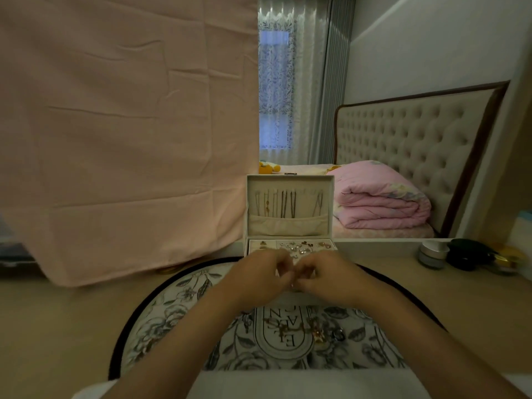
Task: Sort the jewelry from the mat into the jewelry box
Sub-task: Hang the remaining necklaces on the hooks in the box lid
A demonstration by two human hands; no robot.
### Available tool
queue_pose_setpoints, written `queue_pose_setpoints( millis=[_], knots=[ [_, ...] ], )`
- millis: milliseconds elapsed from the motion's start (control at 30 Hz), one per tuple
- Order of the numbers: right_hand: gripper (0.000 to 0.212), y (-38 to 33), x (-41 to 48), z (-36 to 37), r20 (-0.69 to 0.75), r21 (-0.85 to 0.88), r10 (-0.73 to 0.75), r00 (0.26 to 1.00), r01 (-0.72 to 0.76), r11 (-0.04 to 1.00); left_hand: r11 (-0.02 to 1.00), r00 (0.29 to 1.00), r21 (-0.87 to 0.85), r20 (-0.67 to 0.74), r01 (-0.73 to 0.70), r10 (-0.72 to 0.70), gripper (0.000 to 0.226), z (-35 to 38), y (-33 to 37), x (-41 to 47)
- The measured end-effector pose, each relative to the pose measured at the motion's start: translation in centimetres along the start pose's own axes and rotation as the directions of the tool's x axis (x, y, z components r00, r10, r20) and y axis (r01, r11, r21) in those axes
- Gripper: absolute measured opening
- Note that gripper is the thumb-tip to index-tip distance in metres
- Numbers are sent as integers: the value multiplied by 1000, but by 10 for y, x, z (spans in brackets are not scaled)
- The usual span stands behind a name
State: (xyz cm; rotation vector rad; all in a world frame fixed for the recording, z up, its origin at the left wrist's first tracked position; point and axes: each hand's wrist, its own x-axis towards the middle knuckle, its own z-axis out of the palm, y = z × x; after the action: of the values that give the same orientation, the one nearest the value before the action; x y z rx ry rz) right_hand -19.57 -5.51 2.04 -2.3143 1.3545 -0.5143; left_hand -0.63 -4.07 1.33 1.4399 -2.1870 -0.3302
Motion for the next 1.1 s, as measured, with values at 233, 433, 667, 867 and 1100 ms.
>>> queue_pose_setpoints(
  millis=[233, 433, 667, 867, 1100],
  knots=[
    [16, 15, -48, 28, 120, -133, 55, 991, -39, 990, 998, 995, 49, 101, -29, 24, 20, 43, 1, -43],
    [23, 33, -57, 39, 80, -37, 94, 992, -91, 995, 966, 996, 239, 20, -94, 92, 20, 65, -5, -53],
    [19, 35, -50, 49, -35, 138, 60, 998, -55, 989, 928, 998, 370, -28, -36, 50, 23, 56, -14, -54],
    [12, 41, -48, 33, -146, 179, 78, 986, -51, 983, 967, 993, 228, -8, -114, 119, 28, 63, 1, -59],
    [10, 50, -49, 41, 24, -50, 72, 997, -71, 996, 984, 997, 165, 47, -73, 66, 19, 59, -7, -53]
  ],
)
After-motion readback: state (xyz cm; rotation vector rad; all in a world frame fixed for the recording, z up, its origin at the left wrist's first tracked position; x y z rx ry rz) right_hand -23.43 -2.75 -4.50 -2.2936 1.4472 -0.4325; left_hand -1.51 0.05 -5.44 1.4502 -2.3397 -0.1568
